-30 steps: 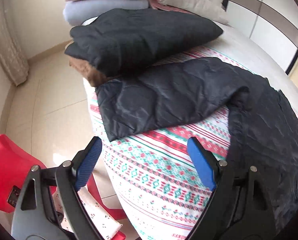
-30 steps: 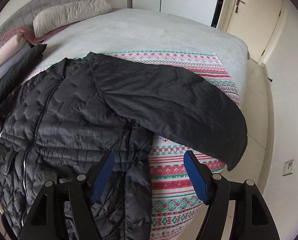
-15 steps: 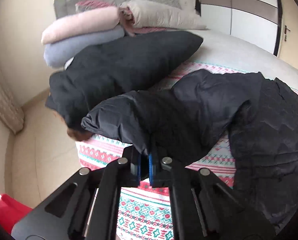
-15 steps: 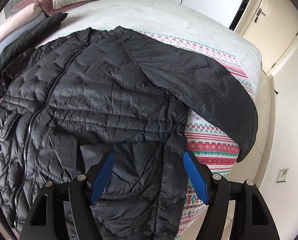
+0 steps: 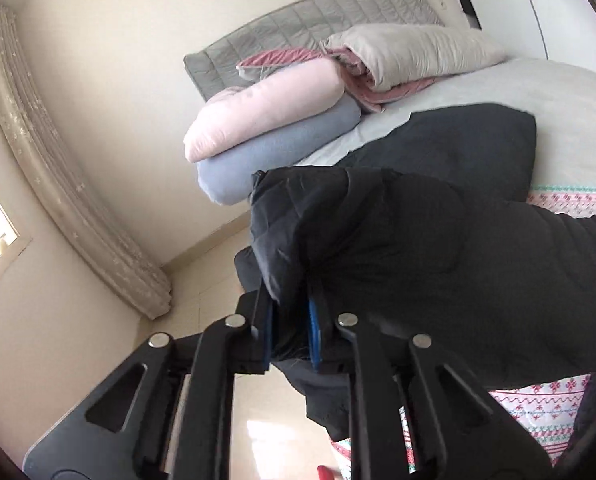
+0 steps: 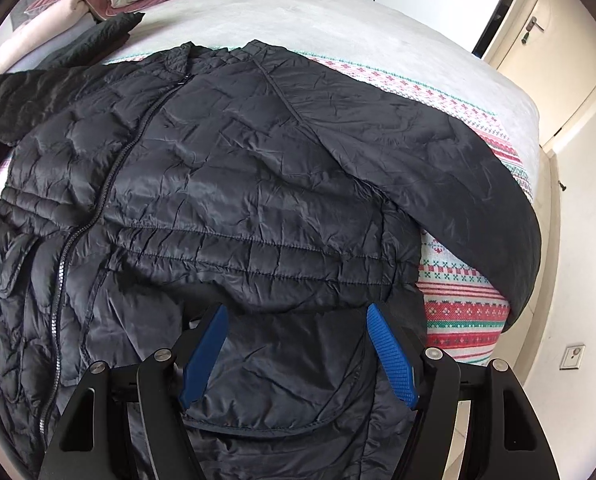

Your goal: Fold large clothes

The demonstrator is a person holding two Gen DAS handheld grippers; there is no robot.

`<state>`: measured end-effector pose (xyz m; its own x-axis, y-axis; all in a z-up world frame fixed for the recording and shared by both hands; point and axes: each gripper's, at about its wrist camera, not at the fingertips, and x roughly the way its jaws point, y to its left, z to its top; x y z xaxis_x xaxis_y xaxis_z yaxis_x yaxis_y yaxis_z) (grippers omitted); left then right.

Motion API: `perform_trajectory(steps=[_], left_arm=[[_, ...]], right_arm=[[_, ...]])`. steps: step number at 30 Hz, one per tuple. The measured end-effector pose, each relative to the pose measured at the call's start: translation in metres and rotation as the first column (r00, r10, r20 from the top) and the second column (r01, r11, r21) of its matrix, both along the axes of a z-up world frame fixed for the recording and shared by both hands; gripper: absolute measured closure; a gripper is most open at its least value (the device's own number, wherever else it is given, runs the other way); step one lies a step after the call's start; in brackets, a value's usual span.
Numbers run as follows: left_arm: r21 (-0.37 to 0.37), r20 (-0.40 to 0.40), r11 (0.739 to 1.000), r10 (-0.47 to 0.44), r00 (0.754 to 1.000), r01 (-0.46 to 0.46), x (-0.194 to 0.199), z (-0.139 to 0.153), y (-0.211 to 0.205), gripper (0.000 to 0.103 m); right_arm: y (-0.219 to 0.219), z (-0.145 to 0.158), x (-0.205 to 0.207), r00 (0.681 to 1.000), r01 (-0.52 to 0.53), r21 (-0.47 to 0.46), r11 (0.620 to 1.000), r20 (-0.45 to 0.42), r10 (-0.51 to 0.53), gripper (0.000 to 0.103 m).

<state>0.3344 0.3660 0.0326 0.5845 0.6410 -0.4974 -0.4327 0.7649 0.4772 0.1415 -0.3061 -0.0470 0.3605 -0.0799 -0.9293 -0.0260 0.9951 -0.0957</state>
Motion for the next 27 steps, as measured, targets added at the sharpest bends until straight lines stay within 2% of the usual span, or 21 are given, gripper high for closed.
perform_trajectory(steps=[2,4,6,8,10,11,13,15,17,18,20,21,23,24,25,27], left_arm=[[-0.009,-0.031,0.998,0.061,0.998,-0.061,0.005,-0.012,-0.003,0.07],[-0.064,-0.007,0.995,0.073,0.997,-0.073,-0.002,-0.015,-0.015,0.039],[-0.12,0.034,0.993,0.029,0.999,-0.025,-0.016,-0.014,-0.039,0.032],[-0.195,0.04,0.978,-0.069,0.997,0.076,-0.026,-0.016,-0.073,0.03],[-0.284,0.024,0.936,-0.213,0.977,0.21,-0.035,-0.022,-0.119,0.024],[-0.325,0.016,0.903,-0.29,0.957,0.279,-0.041,-0.027,-0.146,0.023],[-0.4,0.001,0.822,-0.442,0.897,0.406,-0.057,-0.044,-0.202,0.023],[-0.471,-0.01,0.726,-0.572,0.82,0.501,-0.075,-0.067,-0.251,0.023],[-0.514,-0.015,0.649,-0.661,0.751,0.561,-0.097,-0.095,-0.287,0.023],[-0.517,-0.027,0.627,-0.692,0.721,0.583,-0.108,-0.111,-0.3,0.023],[-0.494,-0.069,0.621,-0.726,0.684,0.609,-0.13,-0.145,-0.319,0.023],[-0.484,-0.027,0.607,-0.73,0.683,0.63,-0.137,-0.152,-0.316,0.022],[-0.561,0.044,0.551,-0.725,0.687,0.617,-0.136,-0.151,-0.3,0.019],[-0.597,0.065,0.537,-0.708,0.703,0.596,-0.133,-0.148,-0.29,0.019],[-0.623,0.075,0.534,-0.687,0.722,0.572,-0.135,-0.145,-0.283,0.019],[-0.652,0.046,0.549,-0.661,0.749,0.523,-0.14,-0.139,-0.276,0.019]], right_arm=[[-0.005,0.002,0.003,1.0,0.024,0.007,1.0,-0.01,-0.024,0.03],[-0.009,0.007,0.004,0.999,0.034,-0.005,0.999,-0.012,-0.034,0.03],[-0.014,0.013,0.007,0.999,0.041,-0.023,0.999,-0.014,-0.041,0.03],[-0.015,0.02,0.013,0.998,0.057,-0.03,0.998,-0.007,-0.058,0.03],[-0.008,0.027,0.021,0.997,0.072,-0.034,0.997,0.025,-0.071,0.03],[-0.002,0.029,0.025,0.996,0.071,-0.03,0.997,0.046,-0.07,0.027],[0.015,0.028,0.034,0.995,0.047,-0.005,0.999,0.088,-0.046,0.023],[0.034,0.017,0.037,0.994,0.005,0.035,0.999,0.111,-0.008,0.02],[0.05,-0.003,0.036,0.992,-0.044,0.042,0.998,0.122,0.039,0.02],[0.056,-0.015,0.034,0.989,-0.072,0.043,0.996,0.129,0.066,0.02],[0.059,-0.045,0.024,0.984,-0.123,0.04,0.992,0.132,0.117,0.02],[0.059,-0.059,0.019,0.98,-0.144,0.033,0.989,0.143,0.138,0.019],[0.048,-0.068,0.004,0.96,-0.168,0.087,0.982,0.242,0.142,0.016],[0.04,-0.066,0.001,0.958,-0.158,0.134,0.978,0.259,0.119,0.016],[0.034,-0.063,-0.001,0.957,-0.145,0.162,0.976,0.274,0.097,0.016],[0.026,-0.053,-0.008,0.956,-0.094,0.159,0.983,0.288,0.045,0.016]])
